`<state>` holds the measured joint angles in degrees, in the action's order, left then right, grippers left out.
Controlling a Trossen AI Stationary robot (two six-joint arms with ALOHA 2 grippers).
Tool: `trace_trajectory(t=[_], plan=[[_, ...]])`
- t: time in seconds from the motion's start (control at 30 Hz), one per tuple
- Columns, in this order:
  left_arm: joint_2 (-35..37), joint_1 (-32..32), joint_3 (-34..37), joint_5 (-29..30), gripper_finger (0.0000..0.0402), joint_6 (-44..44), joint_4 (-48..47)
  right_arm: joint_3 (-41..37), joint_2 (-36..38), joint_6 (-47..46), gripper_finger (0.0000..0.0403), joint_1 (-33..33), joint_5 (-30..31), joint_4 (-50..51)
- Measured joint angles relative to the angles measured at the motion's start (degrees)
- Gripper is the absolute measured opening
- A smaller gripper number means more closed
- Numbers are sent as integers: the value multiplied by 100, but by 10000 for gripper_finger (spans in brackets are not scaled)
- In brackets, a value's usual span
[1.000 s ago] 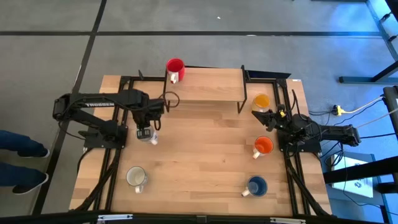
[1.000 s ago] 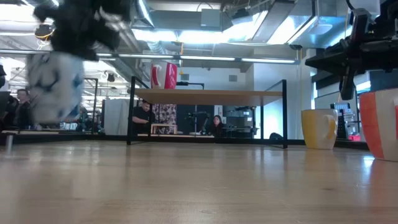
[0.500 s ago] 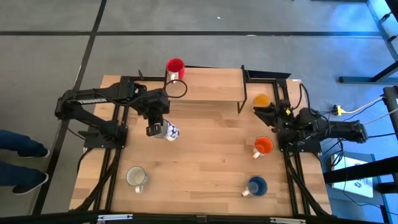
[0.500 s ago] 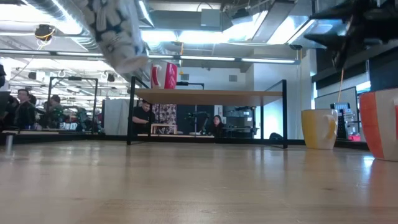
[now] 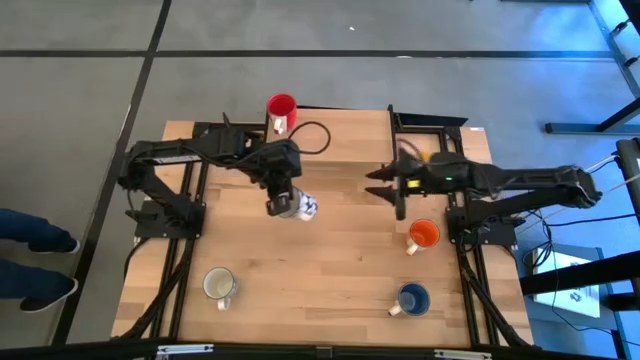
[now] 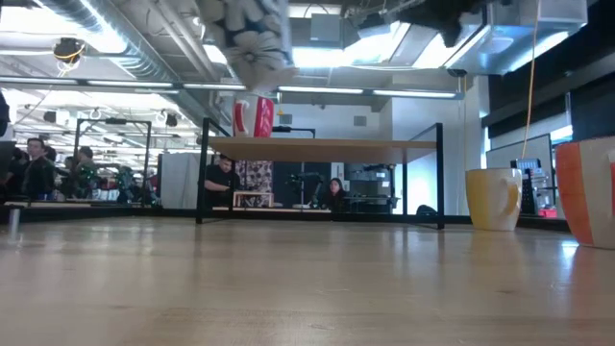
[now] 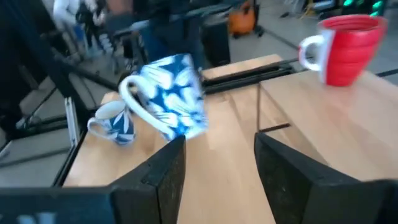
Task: Place coffee mugs
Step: Put the top blue cup on the shelf
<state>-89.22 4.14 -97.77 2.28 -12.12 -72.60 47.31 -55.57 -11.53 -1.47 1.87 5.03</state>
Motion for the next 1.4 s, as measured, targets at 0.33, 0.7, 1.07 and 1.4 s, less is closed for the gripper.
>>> trace_trajectory(t=[0.33, 0.7, 1.07, 1.4], plan=[[-606, 420, -614, 455, 16, -469, 8, 753, -1131, 599, 177, 435, 626, 98], [-625, 493, -655, 439, 16, -553, 225, 1396, -2285, 890, 177, 762, 1648, -97], [-625, 499, -655, 442, 16, -562, 282, 1795, -2790, 1157, 177, 749, 1573, -181], [-620, 503, -647, 436, 16, -572, 235, 1799, -2986, 1371, 92, 752, 1759, -195]])
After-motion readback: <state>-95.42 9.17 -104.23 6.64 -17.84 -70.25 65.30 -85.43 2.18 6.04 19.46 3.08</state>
